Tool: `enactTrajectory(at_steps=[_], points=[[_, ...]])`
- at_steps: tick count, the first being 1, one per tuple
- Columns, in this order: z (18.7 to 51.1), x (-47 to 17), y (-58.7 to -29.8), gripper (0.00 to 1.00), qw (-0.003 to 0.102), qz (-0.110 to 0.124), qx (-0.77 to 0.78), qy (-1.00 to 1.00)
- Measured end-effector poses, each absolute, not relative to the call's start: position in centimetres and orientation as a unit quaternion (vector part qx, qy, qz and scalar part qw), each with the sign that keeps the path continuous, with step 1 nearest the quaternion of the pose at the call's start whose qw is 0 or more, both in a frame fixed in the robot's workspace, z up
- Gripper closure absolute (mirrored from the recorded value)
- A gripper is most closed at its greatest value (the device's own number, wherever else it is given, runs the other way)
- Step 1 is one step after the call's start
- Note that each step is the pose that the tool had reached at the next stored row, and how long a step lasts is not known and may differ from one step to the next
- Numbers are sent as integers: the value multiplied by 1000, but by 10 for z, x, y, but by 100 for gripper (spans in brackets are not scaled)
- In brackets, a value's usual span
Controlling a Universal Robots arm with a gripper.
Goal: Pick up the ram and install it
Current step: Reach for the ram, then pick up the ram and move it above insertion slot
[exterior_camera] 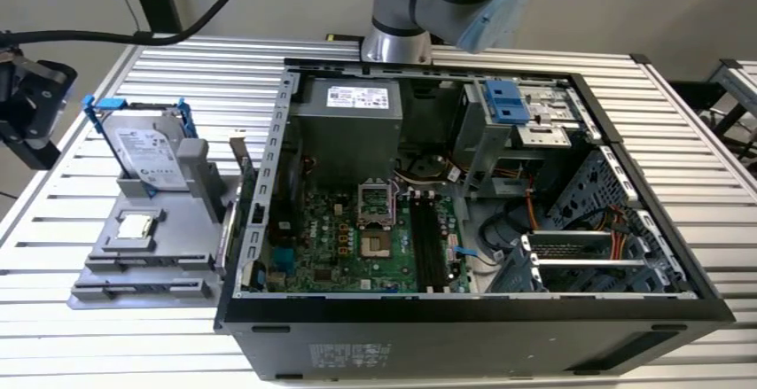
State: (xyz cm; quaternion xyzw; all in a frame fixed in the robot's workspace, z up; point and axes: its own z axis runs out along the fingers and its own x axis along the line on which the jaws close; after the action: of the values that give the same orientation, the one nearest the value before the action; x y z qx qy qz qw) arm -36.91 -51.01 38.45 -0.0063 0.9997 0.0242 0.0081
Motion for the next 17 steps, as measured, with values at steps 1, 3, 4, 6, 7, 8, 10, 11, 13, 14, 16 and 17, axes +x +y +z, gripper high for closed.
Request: enactTrajectory(at_steps=[1,3,4,6,7,8,10,11,13,14,16,17], points=[[384,-369,-512,100,8,24,-6,1000],[384,-369,-513,100,8,24,-6,1000],[384,-369,-513,100,8,24,-6,1000],[384,-369,-514,100,8,24,-6,1000],[384,-369,-514,100,8,24,-6,1000],[384,-369,-514,100,8,24,-6,1000],[384,-369,-514,100,8,24,-6,1000],[384,-369,-514,100,8,24,-6,1000],[384,-369,-514,100,8,24,-6,1000],[384,-369,-514,100,8,24,-6,1000],[384,-369,-514,100,8,24,-6,1000],[384,-369,-514,100,8,24,-6,1000]])
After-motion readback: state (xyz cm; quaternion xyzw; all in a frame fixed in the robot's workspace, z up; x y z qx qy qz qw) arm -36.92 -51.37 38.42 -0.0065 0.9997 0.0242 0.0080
